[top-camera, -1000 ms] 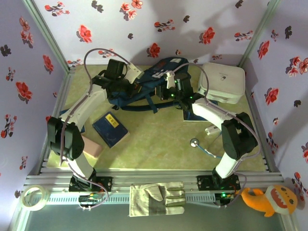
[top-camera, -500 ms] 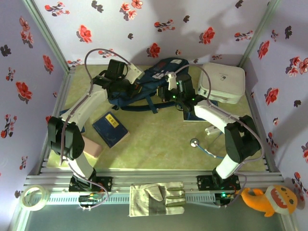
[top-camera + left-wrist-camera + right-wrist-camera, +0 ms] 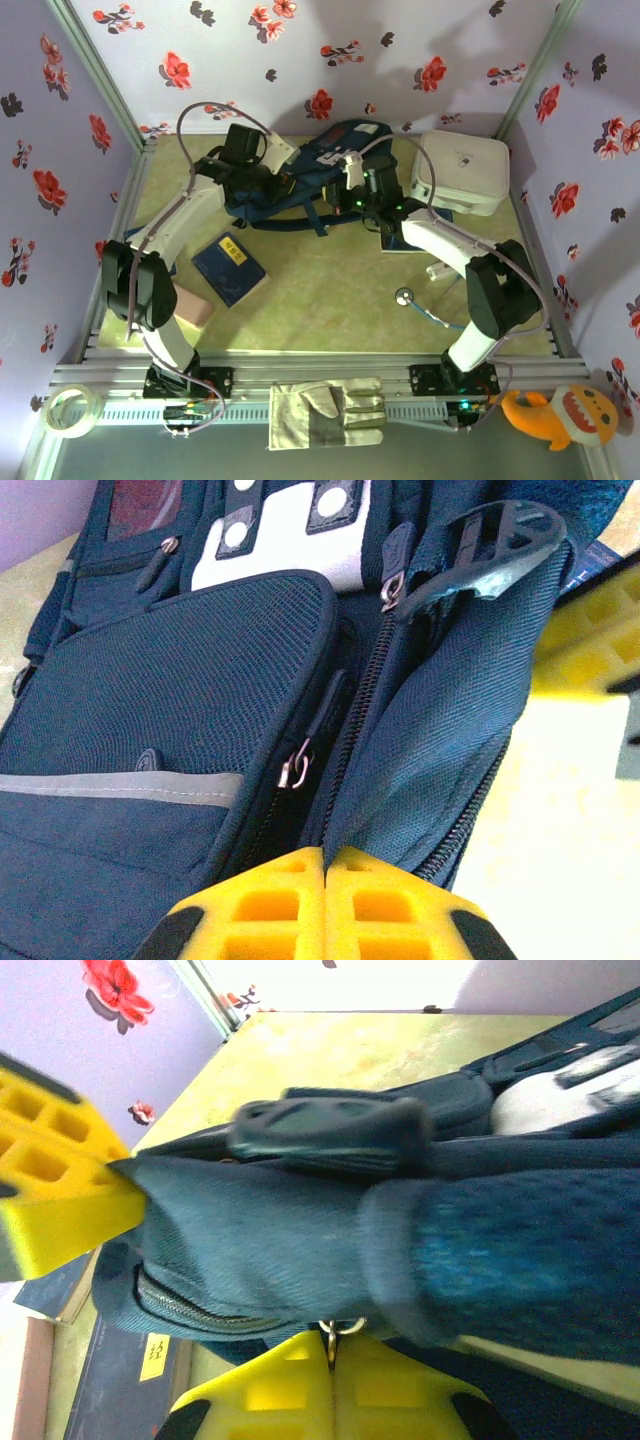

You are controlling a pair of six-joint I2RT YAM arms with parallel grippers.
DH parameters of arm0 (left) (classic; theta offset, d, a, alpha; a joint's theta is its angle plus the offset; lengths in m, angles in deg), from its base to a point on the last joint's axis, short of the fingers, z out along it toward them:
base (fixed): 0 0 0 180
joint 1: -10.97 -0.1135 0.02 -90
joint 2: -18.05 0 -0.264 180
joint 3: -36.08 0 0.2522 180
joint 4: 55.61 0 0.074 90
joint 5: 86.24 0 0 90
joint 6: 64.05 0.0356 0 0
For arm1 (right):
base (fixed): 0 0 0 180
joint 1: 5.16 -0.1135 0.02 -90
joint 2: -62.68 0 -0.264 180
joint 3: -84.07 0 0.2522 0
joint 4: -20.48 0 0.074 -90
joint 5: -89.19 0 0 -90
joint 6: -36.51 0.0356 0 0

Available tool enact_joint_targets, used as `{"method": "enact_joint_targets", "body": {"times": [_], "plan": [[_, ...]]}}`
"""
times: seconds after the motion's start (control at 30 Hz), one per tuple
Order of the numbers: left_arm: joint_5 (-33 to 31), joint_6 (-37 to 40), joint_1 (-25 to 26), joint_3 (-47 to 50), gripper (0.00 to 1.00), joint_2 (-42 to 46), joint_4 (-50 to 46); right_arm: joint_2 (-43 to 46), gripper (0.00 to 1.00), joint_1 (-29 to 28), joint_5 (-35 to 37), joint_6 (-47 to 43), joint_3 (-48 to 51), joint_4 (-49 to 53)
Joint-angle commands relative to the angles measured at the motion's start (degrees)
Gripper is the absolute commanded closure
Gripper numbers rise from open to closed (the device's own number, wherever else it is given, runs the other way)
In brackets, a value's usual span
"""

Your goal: Pack the student bag

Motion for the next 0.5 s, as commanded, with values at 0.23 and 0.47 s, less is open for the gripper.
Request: {"method": "enact_joint_targets", "body": {"times": [0.23, 0.47], "plan": [[1.17, -5.30, 0.61, -3.58, 1.00, -2.47, 5.94, -0.50, 0.98, -8.32, 2.08, -1.94, -0.18, -1.08], [1.45, -11.16, 0.61, -3.95, 1.00, -4.65, 8.86, -3.96, 0.98, -10.97, 2.16, -1.26, -1.20, -3.30]]}}
